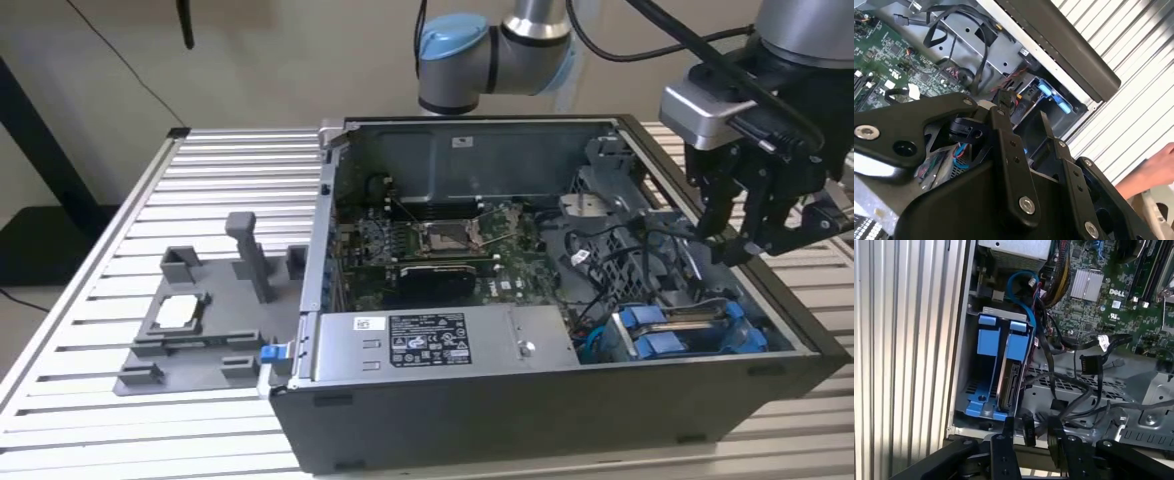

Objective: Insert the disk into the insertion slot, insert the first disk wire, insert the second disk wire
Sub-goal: 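Insert the first disk wire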

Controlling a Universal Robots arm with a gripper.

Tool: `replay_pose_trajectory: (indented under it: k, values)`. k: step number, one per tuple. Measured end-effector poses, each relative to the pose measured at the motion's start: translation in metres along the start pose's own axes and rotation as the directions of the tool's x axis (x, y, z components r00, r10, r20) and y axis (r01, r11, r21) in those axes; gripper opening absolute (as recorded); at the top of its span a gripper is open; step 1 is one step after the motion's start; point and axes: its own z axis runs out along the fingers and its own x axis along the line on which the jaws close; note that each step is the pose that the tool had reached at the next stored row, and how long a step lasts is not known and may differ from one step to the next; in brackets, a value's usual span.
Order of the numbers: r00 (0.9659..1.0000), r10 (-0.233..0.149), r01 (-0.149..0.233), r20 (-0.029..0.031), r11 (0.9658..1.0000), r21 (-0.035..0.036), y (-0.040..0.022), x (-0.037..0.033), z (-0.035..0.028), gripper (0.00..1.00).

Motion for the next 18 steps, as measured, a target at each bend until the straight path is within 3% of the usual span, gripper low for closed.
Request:
replay_pose_trajectory:
  k: [6, 8, 9, 11, 18]
  values:
    - [0.9999, -0.014, 0.014, 0.0008, 0.9999, 0.0032, 0.0003, -0.0002, 0.0015, 0.4]
    - [0.9999, -0.015, 0.015, 0.0, 0.9999, 0.0032, 0.0004, -0.0002, 0.0019, 0.31]
    - [0.9999, -0.015, 0.015, -0.0005, 0.9999, 0.0031, 0.0004, -0.0002, 0.0019, 0.31]
    - [0.9999, -0.016, 0.016, -0.0014, 0.9999, 0.0029, 0.0004, -0.0001, 0.0021, 0.2]
    - [0.9999, -0.016, 0.016, -0.0035, 0.9999, 0.0012, 0.0002, -0.0002, 0.0022, 0.19]
